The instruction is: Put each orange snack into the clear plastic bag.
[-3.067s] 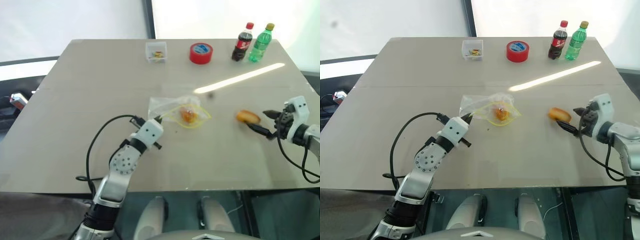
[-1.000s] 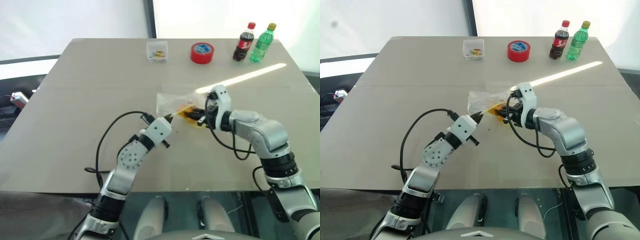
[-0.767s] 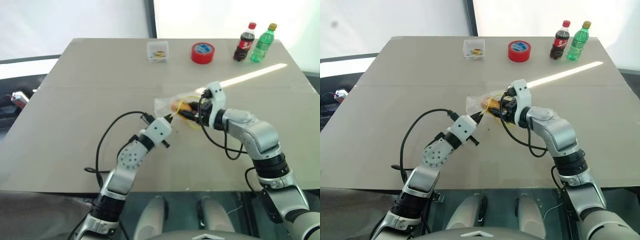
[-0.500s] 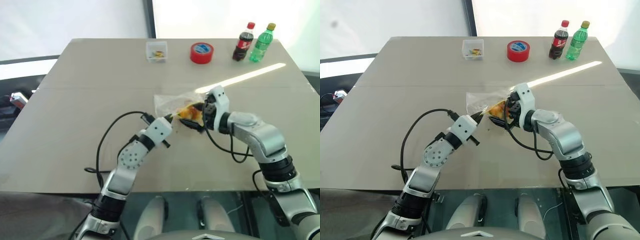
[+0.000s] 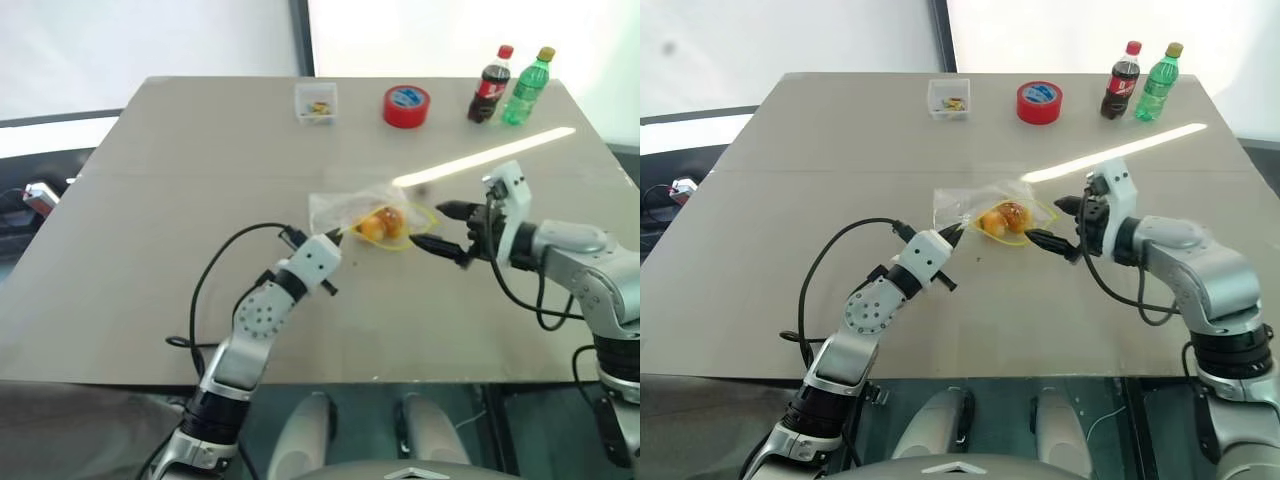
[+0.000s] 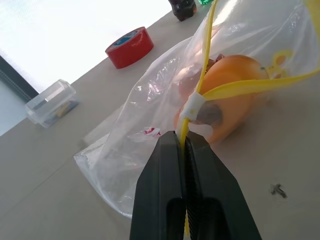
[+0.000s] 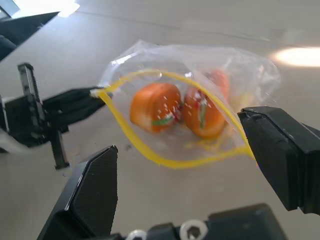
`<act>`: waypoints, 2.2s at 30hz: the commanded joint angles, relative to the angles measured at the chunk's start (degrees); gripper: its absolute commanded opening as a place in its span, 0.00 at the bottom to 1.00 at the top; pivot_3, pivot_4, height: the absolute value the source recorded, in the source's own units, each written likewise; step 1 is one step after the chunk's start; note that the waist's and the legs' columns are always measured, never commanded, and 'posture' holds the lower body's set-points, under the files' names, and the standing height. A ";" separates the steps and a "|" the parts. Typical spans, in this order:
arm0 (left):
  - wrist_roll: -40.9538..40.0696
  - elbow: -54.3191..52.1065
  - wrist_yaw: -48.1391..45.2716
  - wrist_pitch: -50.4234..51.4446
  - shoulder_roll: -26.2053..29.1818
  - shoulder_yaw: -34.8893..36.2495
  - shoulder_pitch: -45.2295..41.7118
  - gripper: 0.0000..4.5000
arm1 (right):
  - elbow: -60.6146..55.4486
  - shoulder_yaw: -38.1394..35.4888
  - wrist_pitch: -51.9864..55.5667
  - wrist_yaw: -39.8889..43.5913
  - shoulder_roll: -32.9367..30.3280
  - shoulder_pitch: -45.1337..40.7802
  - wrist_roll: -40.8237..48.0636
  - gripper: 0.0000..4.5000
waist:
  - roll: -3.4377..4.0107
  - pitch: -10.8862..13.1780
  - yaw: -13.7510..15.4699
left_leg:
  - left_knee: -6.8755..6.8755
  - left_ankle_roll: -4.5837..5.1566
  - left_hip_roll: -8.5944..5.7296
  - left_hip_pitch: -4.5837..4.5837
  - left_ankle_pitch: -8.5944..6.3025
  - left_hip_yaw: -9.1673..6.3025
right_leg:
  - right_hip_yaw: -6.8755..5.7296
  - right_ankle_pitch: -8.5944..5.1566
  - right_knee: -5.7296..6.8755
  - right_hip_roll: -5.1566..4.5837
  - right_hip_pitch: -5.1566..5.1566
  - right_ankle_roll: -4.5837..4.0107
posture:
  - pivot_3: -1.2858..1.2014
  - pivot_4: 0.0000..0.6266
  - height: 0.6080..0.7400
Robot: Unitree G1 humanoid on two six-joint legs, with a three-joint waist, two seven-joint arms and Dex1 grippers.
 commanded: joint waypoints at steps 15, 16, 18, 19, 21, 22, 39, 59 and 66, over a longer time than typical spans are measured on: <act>-0.69 -1.24 -0.40 -0.21 1.40 1.34 -1.29 0.00 | 13.10 12.29 -27.32 1.71 -0.34 -3.54 -23.21 0.68 | -0.02 0.01 0.20 | 0.00 -0.01 0.01 -0.01 0.00 -0.05 | 0.01 0.00 -0.03 -0.01 0.00 0.00 | 0.52 0.24 1.00; -0.71 -1.30 -0.41 -0.21 1.48 1.32 -1.24 0.00 | 13.15 12.08 -27.49 1.66 -0.22 -3.42 -23.38 0.58 | -0.02 0.01 0.21 | 0.00 -0.01 0.00 -0.01 0.00 -0.05 | 0.01 0.00 -0.03 -0.01 0.00 0.00 | 0.52 0.24 1.00; -0.72 -1.48 -0.45 -0.19 1.60 1.30 -1.12 0.00 | 13.07 11.78 -27.62 1.69 -0.08 -3.19 -23.47 0.38 | -0.02 0.01 0.21 | 0.01 -0.01 0.00 -0.01 0.00 -0.04 | 0.02 0.00 -0.03 -0.02 0.00 0.00 | 0.52 0.24 1.00; -0.72 -1.55 -0.46 -0.18 1.65 1.28 -1.07 0.00 | 13.00 11.62 -27.60 1.71 0.02 -3.08 -23.41 0.27 | -0.02 0.01 0.21 | 0.01 -0.01 0.00 0.00 0.00 -0.05 | 0.01 0.00 -0.02 -0.02 0.00 0.00 | 0.52 0.24 1.00; -0.77 -1.63 -0.47 -0.22 1.71 1.24 -0.94 0.00 | 12.81 11.49 -27.69 1.83 -0.02 -2.81 -23.56 0.04 | -0.01 0.01 0.18 | 0.01 -0.01 0.00 0.00 0.00 -0.05 | 0.01 0.00 -0.02 -0.01 0.00 0.00 | 0.52 0.24 1.00; -0.79 -1.67 -0.47 -0.26 1.73 1.22 -0.86 0.00 | 12.71 11.43 -27.71 1.88 -0.02 -2.68 -23.63 0.01 | -0.01 0.01 0.18 | 0.01 -0.01 0.00 0.00 0.00 -0.05 | 0.01 0.00 -0.01 -0.01 0.00 0.00 | 0.52 0.24 1.00; -0.82 1.01 -1.68 0.15 6.85 5.38 -24.40 0.00 | 16.38 -0.64 -24.19 -0.13 -3.48 -17.63 -21.47 0.01 | -0.04 0.10 0.15 | 0.05 -0.02 -0.02 -0.12 0.01 -0.01 | -0.04 0.00 -0.09 -0.01 -0.05 0.01 | 0.52 0.24 1.00; 1.23 -2.75 -4.07 1.23 5.12 0.76 -18.93 0.00 | 1.20 7.95 -28.47 11.76 -4.36 -13.97 -20.47 0.60 | -0.08 0.07 -1.08 | 0.29 -0.03 0.10 -0.84 0.04 0.02 | 0.00 0.11 0.18 0.15 -0.84 -0.03 | 0.52 0.24 1.00; 0.98 -2.17 -4.84 1.04 5.68 0.81 -19.63 0.00 | 9.26 13.88 -42.82 5.49 4.18 -18.58 -30.42 0.60 | -0.09 0.07 -0.54 | 0.35 -0.27 -0.03 -0.93 0.18 0.00 | 0.05 0.19 0.11 0.02 -0.87 0.06 | 0.52 0.24 1.00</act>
